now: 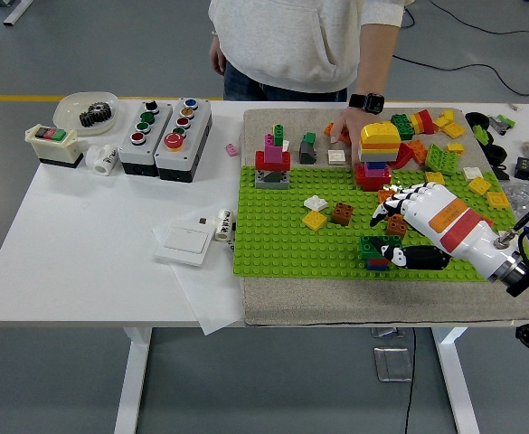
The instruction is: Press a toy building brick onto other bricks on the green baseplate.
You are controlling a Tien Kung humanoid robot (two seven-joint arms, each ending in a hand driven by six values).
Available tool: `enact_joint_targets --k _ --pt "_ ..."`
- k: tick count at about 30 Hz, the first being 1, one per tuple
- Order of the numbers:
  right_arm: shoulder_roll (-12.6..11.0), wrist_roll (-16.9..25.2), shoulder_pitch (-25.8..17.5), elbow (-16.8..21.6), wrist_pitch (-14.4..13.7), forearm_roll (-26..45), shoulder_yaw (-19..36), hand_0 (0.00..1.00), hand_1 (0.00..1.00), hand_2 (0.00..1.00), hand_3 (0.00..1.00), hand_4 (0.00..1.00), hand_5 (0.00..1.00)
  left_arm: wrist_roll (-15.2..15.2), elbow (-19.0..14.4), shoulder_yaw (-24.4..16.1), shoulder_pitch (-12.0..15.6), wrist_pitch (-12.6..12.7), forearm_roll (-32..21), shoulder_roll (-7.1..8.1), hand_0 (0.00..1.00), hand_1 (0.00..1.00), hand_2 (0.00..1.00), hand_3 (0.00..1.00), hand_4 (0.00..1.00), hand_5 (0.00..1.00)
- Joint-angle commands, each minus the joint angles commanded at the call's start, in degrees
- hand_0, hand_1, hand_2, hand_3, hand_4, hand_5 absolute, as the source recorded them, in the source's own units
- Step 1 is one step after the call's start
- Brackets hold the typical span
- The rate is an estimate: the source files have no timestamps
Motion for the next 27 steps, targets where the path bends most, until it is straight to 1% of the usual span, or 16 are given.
enact_joint_targets --k 5,6,8,11,12,14,15,16,17,18,20,21,23,24,27 --pt "-0.1 -0.9 -0.1 0.7 0.3 0.7 0.8 0.479 0.478 0.523 0.515 0.635 0.475 -0.1 0.0 0.1 0.0 0.0 -0.1 -0.01 0.494 0.604 0.762 0.788 0.835 0.833" --pt "-0.1 -1.3 -0.1 0.8 0.5 0.7 0.9 0.559 0.54 0.58 0.532 0.647 0.463 -0.1 0.0 0.1 0.0 0.0 -0.1 -0.01 0.495 0.604 0.761 0.788 0.835 0.832" --pt "-0.1 -3.1 -0.2 1.4 1.4 1.3 1.4 0.559 0.54 0.58 0.532 0.647 0.463 -0.1 0.0 0.2 0.0 0.0 -0.2 0.01 0.495 0.604 0.761 0.788 0.835 0.832" --pt "-0.2 -7.2 -0.1 2.7 2.7 3.4 1.6 0.559 0.54 0.58 0.532 0.647 0.463 -0.1 0.0 0.0 0.0 0.0 0.0 -0.01 0.495 0.604 0.761 0.788 0.835 0.832" --pt "-0.2 -8.7 -0.1 3.1 2.9 4.1 1.5 0.649 0.658 0.717 0.668 0.781 0.467 0.0 0.0 0.0 0.0 0.0 0.0 -0.01 0.493 0.604 0.76 0.787 0.834 0.831" --pt "-0.1 -10.4 0.0 3.6 3.1 4.8 1.5 0.649 0.658 0.717 0.668 0.781 0.467 0.0 0.0 0.0 0.0 0.0 0.0 -0.01 0.493 0.604 0.76 0.787 0.834 0.831" --pt "-0.1 -12.2 0.2 4.2 3.3 5.8 1.4 0.649 0.658 0.717 0.668 0.781 0.467 0.0 0.0 0.0 0.1 0.0 0.0 -0.01 0.493 0.604 0.76 0.787 0.834 0.831" --pt "-0.1 -12.8 0.2 4.3 3.4 6.0 1.4 0.649 0.658 0.717 0.668 0.781 0.467 0.0 0.0 0.0 0.1 0.0 0.1 -0.01 0.493 0.604 0.76 0.787 0.834 0.831" --pt "0.0 -14.7 0.5 5.0 3.5 7.5 1.2 0.649 0.658 0.717 0.668 0.781 0.467 0.0 0.0 0.0 0.1 0.0 0.0 -0.02 0.493 0.604 0.76 0.787 0.834 0.831" --pt "0.1 -16.6 0.7 5.4 3.5 8.8 1.1 0.708 0.705 0.772 0.831 0.908 0.488 0.0 0.0 -0.1 0.1 0.0 0.1 -0.03 0.493 0.604 0.759 0.788 0.833 0.83" --pt "0.2 -19.7 1.0 5.8 3.6 10.9 1.1 0.708 0.705 0.772 0.831 0.908 0.488 0.0 0.0 0.0 0.2 0.0 0.0 -0.02 0.493 0.604 0.759 0.788 0.833 0.83" --pt "0.2 -20.4 1.1 5.9 3.6 11.2 1.1 0.708 0.705 0.772 0.831 0.908 0.488 0.0 0.0 0.0 0.2 0.0 0.0 -0.02 0.493 0.604 0.759 0.788 0.833 0.83" --pt "0.5 -23.4 1.4 6.0 3.6 14.7 1.1 0.708 0.705 0.772 0.831 0.908 0.488 0.0 0.0 0.0 0.2 0.0 0.0 -0.01 0.493 0.604 0.759 0.788 0.833 0.83" --pt "0.6 -24.5 1.5 6.0 3.5 16.3 1.1 0.744 0.75 0.815 0.881 0.934 0.498 0.0 0.0 0.0 0.2 0.0 0.1 0.0 0.493 0.602 0.759 0.788 0.833 0.83" --pt "0.7 -25.9 1.7 5.8 3.1 18.4 1.2 0.744 0.75 0.815 0.881 0.934 0.498 0.0 0.1 0.0 0.2 0.0 0.0 0.02 0.493 0.602 0.759 0.788 0.833 0.83"
